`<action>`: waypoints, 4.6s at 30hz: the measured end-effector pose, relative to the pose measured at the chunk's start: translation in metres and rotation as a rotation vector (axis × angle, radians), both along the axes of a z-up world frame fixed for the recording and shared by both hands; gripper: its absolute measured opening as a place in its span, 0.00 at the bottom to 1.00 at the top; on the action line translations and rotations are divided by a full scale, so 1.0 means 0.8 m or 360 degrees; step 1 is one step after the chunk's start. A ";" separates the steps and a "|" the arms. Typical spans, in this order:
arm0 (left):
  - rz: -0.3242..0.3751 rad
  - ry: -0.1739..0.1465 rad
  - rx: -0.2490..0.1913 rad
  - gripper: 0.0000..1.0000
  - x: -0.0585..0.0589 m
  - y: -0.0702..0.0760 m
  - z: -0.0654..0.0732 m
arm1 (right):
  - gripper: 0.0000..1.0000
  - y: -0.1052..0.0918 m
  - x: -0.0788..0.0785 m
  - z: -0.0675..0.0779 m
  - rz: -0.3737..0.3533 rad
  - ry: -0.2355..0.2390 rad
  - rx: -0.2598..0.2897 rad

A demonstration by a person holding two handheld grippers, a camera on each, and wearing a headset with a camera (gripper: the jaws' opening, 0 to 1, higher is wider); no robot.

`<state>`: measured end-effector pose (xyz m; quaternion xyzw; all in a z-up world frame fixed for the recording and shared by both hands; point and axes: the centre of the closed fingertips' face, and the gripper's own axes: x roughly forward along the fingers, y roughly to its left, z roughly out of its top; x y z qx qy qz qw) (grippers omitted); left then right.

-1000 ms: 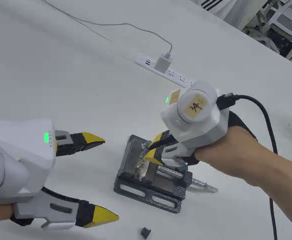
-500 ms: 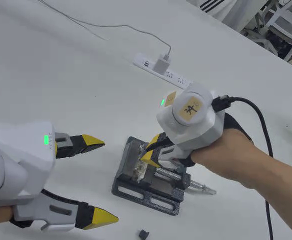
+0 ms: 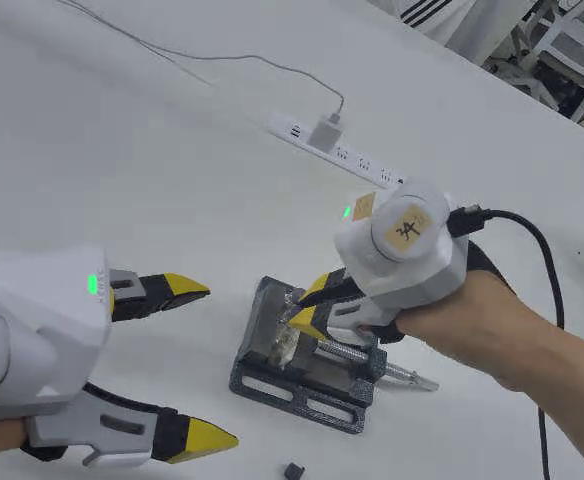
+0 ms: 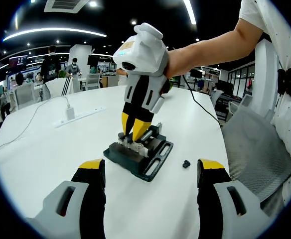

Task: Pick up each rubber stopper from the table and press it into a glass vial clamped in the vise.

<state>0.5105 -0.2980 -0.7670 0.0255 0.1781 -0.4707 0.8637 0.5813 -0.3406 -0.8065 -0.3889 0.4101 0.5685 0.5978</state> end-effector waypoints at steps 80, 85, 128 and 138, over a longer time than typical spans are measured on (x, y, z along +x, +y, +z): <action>-0.0005 0.0010 -0.0025 0.71 0.001 -0.004 0.001 | 0.00 0.000 0.002 0.005 0.0018 -0.0021 0.0063; -0.0001 0.0009 -0.0030 0.71 0.002 -0.005 0.001 | 0.00 0.010 0.003 0.007 0.0008 -0.0007 0.0095; -0.0009 0.0016 -0.0035 0.70 0.002 -0.006 0.000 | 0.00 0.000 0.004 0.004 -0.0085 0.0029 0.0126; -0.0008 0.0014 -0.0038 0.70 0.003 -0.006 0.001 | 0.00 0.000 0.003 0.004 -0.0091 0.0031 0.0129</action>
